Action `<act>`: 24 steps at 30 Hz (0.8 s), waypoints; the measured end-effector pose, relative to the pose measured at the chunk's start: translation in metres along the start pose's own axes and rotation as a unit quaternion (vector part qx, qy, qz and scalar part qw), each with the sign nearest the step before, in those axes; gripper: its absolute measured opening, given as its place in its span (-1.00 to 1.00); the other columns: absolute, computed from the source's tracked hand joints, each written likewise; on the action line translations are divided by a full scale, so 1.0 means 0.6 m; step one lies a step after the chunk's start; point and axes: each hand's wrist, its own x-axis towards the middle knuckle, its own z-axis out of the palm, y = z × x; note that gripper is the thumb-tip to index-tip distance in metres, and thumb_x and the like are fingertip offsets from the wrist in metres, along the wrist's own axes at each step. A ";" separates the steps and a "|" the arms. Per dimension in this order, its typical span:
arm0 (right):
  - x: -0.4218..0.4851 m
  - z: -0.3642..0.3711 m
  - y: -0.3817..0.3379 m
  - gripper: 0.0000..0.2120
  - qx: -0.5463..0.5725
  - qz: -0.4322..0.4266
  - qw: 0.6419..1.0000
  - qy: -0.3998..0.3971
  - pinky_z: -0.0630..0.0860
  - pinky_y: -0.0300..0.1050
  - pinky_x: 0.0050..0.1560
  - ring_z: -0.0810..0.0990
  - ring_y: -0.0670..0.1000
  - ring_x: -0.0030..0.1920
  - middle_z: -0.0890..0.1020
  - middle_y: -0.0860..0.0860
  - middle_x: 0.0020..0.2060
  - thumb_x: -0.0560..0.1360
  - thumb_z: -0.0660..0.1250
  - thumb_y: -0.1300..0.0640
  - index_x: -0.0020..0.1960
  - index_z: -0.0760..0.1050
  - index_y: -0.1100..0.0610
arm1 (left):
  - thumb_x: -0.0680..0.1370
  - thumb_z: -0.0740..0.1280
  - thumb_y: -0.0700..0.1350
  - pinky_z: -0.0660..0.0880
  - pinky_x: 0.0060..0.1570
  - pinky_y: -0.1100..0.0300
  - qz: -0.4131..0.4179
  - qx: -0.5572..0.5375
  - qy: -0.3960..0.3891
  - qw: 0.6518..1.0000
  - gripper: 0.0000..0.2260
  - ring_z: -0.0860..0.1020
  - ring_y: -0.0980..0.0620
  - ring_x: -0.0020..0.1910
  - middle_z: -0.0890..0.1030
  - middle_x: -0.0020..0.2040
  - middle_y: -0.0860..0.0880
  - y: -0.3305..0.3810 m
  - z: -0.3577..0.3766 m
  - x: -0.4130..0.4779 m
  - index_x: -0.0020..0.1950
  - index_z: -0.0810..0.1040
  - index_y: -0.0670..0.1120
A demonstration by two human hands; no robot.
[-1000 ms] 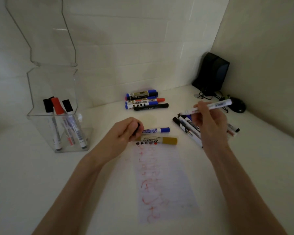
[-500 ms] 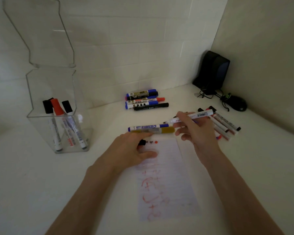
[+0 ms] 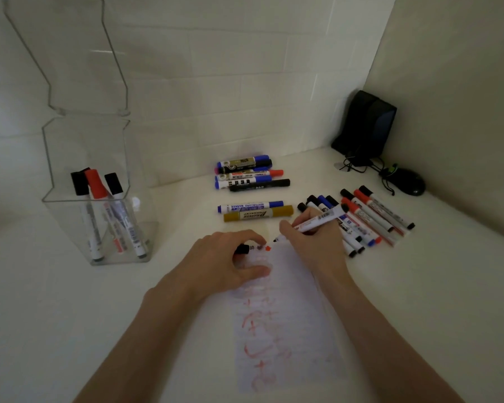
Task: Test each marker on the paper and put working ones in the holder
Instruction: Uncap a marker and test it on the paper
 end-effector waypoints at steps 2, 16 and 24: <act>0.001 0.003 0.003 -0.80 0.001 -0.006 1.000 0.011 0.46 -0.40 -0.40 0.47 -0.18 -0.45 0.58 0.20 -0.36 0.41 0.51 0.29 -0.20 0.50 0.34 | 0.42 0.38 0.38 0.52 0.13 0.16 0.010 -0.005 0.001 1.000 -0.57 0.56 0.20 0.08 0.61 0.13 0.23 -0.003 0.002 0.002 0.25 0.46 0.34; -0.003 0.006 0.007 -0.77 -0.006 -0.023 1.000 -0.009 0.46 -0.37 -0.41 0.40 -0.16 -0.48 0.49 0.06 -0.43 0.43 0.47 0.30 -0.24 0.43 0.35 | 0.42 0.36 0.41 0.54 0.14 0.10 0.014 0.008 -0.010 1.000 -0.57 0.54 0.22 0.07 0.60 0.12 0.25 -0.008 0.006 0.008 0.26 0.46 0.37; -0.004 0.007 0.006 -0.76 -0.007 -0.022 1.000 -0.012 0.44 -0.36 -0.43 0.41 -0.11 -0.46 0.53 0.23 -0.39 0.42 0.47 0.31 -0.22 0.42 0.37 | 0.42 0.37 0.40 0.54 0.14 0.09 0.013 0.010 -0.004 1.000 -0.57 0.55 0.21 0.06 0.62 0.10 0.24 -0.010 0.007 0.007 0.26 0.45 0.37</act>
